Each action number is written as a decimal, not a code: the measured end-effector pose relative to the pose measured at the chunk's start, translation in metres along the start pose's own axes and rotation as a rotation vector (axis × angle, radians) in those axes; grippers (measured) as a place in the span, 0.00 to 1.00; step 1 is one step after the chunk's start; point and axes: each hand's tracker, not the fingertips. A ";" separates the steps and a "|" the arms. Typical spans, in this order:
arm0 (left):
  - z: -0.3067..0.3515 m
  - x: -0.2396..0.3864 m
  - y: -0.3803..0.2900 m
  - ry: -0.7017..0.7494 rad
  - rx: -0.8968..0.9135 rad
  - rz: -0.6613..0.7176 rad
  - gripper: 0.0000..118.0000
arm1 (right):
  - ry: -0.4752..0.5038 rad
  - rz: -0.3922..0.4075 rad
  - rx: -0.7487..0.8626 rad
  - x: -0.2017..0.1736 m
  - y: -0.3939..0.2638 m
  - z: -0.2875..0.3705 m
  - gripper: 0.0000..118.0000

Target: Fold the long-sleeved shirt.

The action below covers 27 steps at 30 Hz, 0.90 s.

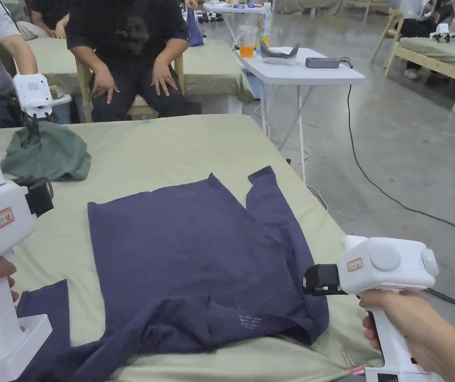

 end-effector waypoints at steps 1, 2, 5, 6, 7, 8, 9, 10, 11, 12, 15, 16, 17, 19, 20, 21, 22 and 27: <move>-0.005 0.000 -0.004 0.004 -0.013 -0.005 0.03 | 0.010 -0.004 -0.029 0.004 -0.001 -0.008 0.86; -0.012 0.000 -0.005 0.004 -0.028 -0.008 0.03 | 0.006 0.004 -0.047 0.005 -0.002 -0.017 0.60; -0.029 0.000 -0.011 0.009 -0.062 -0.018 0.03 | -0.030 0.006 -0.052 0.009 -0.009 -0.033 0.11; -0.035 0.000 -0.011 0.011 -0.070 -0.023 0.03 | -0.006 0.001 -0.065 0.011 -0.009 -0.037 0.11; -0.043 0.000 -0.011 0.012 -0.079 -0.026 0.03 | 0.018 0.019 -0.079 0.013 -0.010 -0.041 0.11; -0.051 0.000 -0.012 0.011 -0.091 -0.024 0.03 | 0.011 0.020 -0.075 0.015 -0.010 -0.042 0.11; -0.058 0.000 -0.011 0.008 -0.102 -0.021 0.03 | 0.022 0.010 -0.087 0.017 -0.005 -0.042 0.11; -0.070 0.002 -0.009 0.003 -0.113 -0.018 0.03 | 0.051 -0.017 -0.096 0.021 -0.003 -0.042 0.11; -0.081 0.004 -0.007 -0.003 -0.118 -0.018 0.03 | 0.059 -0.025 -0.097 0.024 -0.001 -0.041 0.11; -0.092 0.008 -0.005 -0.008 -0.125 -0.018 0.03 | 0.065 -0.024 -0.101 0.026 -0.001 -0.041 0.11; -0.140 0.026 0.007 -0.064 -0.162 -0.061 0.03 | 0.065 0.006 -0.099 0.024 -0.002 -0.041 0.11; -0.161 0.037 0.013 -0.086 -0.173 -0.092 0.03 | 0.065 0.006 -0.101 0.025 -0.001 -0.043 0.11; -0.182 0.048 0.017 -0.109 -0.187 -0.129 0.03 | 0.065 0.001 -0.106 0.026 -0.001 -0.046 0.11; -0.225 0.069 0.024 -0.138 -0.222 -0.222 0.03 | 0.067 0.001 -0.114 0.027 0.001 -0.049 0.11; -0.252 0.081 0.028 -0.148 -0.240 -0.256 0.04 | 0.067 0.008 -0.118 0.027 0.001 -0.049 0.11; -0.278 0.091 0.031 -0.160 -0.265 -0.287 0.12 | 0.064 0.028 -0.116 0.026 0.000 -0.049 0.11; -0.305 0.102 0.033 -0.187 -0.295 -0.302 0.40 | 0.063 0.037 -0.114 0.026 0.000 -0.049 0.11; -0.420 0.123 0.014 -0.255 -0.428 -0.481 1.00 | 0.068 0.040 -0.112 0.028 0.001 -0.051 0.11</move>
